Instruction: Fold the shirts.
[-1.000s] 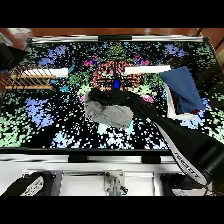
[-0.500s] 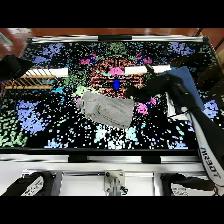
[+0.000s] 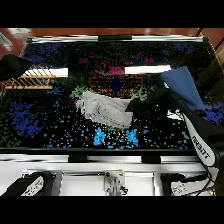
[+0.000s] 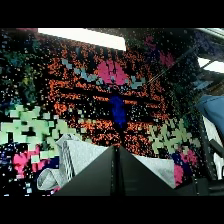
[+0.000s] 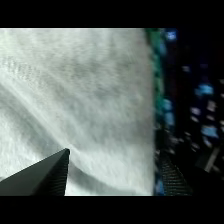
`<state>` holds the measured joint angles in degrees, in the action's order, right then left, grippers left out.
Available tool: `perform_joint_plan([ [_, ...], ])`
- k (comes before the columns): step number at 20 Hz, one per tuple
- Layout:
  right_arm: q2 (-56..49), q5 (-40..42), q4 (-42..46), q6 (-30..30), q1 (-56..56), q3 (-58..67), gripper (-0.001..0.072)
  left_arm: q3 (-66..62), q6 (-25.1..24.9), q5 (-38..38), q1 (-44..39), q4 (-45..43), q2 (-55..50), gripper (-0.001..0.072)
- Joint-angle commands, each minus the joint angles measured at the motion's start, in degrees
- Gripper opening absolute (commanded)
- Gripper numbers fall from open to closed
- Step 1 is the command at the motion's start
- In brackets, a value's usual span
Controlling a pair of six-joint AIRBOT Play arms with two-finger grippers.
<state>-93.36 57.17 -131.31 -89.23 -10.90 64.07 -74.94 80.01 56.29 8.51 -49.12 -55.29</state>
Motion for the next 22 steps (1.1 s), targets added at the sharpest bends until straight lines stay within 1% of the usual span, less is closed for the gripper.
perform_joint_plan([
  [1, -2.95, -3.96, -5.2, -1.49, -2.49, -0.37, 0.0493, 0.02, 0.02, -0.35, 0.02, -0.02, -0.15, 0.0028],
  [2, -3.63, -3.61, -5.29, -1.51, -2.84, -0.13, 0.0368, 0.02, 0.02, -0.33, 0.02, -0.02, -0.37, 0.0029],
  [3, -4.0, -3.02, -5.35, -1.92, -2.84, 0.17, 0.027, 0.0, 0.04, -0.33, 0.02, -0.02, -0.52, 0.0029],
  [4, -4.09, -1.7, -5.31, -4.24, -2.6, 1.01, 0.0104, 0.02, 0.02, -0.33, 0.02, -0.02, -0.63, 0.0029],
  [5, -4.09, 0.68, -5.31, -7.48, -1.79, 2.75, 0.0068, 0.02, 0.02, -0.31, 0.02, -0.02, -0.74, 0.0029],
  [6, -3.91, 3.78, -5.31, -10.34, -0.59, 5.64, 0.0068, 0.02, -0.02, -0.31, 0.02, -0.04, -0.81, 0.0029],
  [8, -3.32, 8.17, -5.79, -11.02, 2.86, 13.84, 0.0068, 0.02, -0.02, -0.33, 0.04, -0.07, -1.07, 0.0029],
  [10, -2.34, 8.37, -7.28, -9.33, 7.02, 24.09, 0.0068, 0.02, -0.02, -0.33, 0.02, -0.07, -1.49, 0.0029],
  [12, -2.01, 6.6, -7.32, -5.27, 11.17, 35.47, 0.0068, 0.13, -0.02, -0.28, 0.02, -0.04, -1.95, 0.0029],
  [14, -2.01, 4.02, -7.43, -2.69, 15.1, 45.42, 0.0068, 0.13, -0.02, -0.28, 0.02, -0.04, -2.21, 0.0029],
  [16, -2.01, 0.5, -7.54, 0.09, 18.93, 52.22, 0.0068, 0.15, -0.02, -0.24, 0.02, -0.02, -2.45, 0.0029],
  [18, -1.88, -4.39, -8.09, 2.73, 22.4, 54.29, 0.0068, 0.13, 0.0, -0.11, 0.02, -0.02, -2.43, 0.0029],
  [20, -2.16, -9.77, -7.67, 3.61, 25.03, 54.23, 0.0067, 0.13, -0.02, -0.13, -0.28, -0.04, -2.45, 0.003],
  [22, -3.39, -17.09, -7.74, 6.08, 26.84, 54.23, 0.0067, 0.13, -0.02, -0.11, -0.96, -0.02, -2.43, 0.003],
])
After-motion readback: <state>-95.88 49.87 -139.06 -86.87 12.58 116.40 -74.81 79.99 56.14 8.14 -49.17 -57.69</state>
